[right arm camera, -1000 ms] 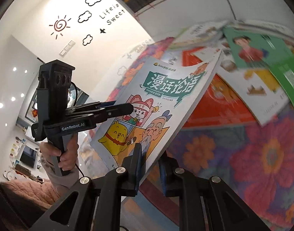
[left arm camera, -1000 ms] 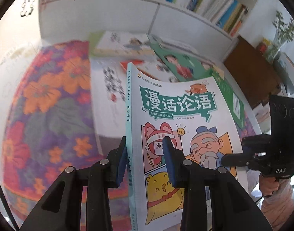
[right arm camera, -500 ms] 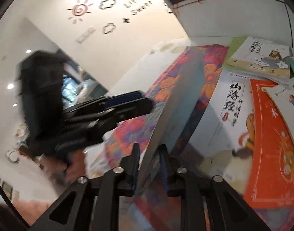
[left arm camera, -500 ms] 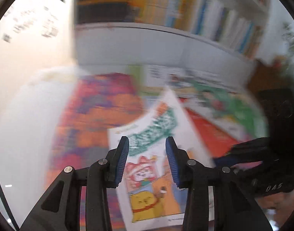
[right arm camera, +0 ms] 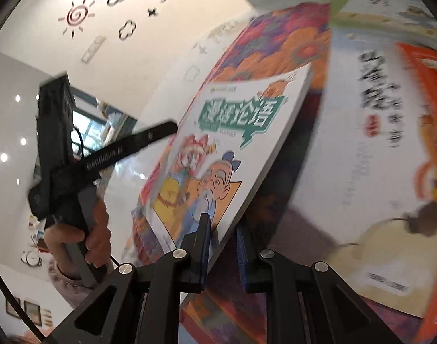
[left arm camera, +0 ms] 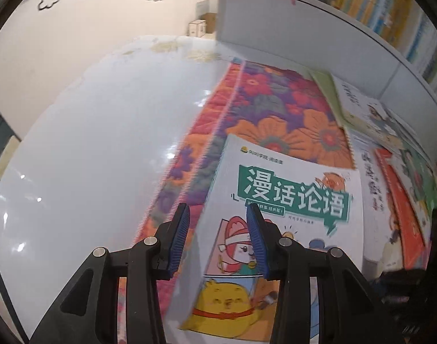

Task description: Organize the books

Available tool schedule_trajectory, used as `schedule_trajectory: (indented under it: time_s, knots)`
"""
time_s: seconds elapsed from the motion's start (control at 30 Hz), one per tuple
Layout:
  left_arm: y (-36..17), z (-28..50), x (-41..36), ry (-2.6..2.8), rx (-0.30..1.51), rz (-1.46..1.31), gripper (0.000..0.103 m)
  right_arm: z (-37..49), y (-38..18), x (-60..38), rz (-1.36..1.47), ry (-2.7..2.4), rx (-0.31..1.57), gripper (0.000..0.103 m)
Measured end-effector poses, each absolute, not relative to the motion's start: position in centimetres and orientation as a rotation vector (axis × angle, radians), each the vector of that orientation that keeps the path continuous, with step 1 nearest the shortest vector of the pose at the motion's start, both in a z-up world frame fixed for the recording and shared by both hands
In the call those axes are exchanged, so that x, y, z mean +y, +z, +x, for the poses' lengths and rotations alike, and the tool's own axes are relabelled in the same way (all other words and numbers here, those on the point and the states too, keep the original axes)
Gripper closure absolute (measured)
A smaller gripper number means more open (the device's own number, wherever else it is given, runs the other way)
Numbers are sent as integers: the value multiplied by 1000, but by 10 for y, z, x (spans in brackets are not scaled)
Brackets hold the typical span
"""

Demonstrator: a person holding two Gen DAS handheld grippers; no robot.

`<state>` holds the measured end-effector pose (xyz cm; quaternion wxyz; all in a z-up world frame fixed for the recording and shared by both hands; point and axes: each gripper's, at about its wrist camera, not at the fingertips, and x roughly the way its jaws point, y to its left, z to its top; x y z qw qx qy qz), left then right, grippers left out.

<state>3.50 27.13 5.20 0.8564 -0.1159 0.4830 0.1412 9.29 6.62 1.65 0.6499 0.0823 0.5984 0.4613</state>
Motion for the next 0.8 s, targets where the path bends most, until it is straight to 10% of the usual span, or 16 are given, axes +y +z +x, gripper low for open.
schedule_trajectory:
  time_s: [0.8]
  knots:
    - [46,39,274,301,1003,-311,64,69,-1,63,192,1161,1167,83]
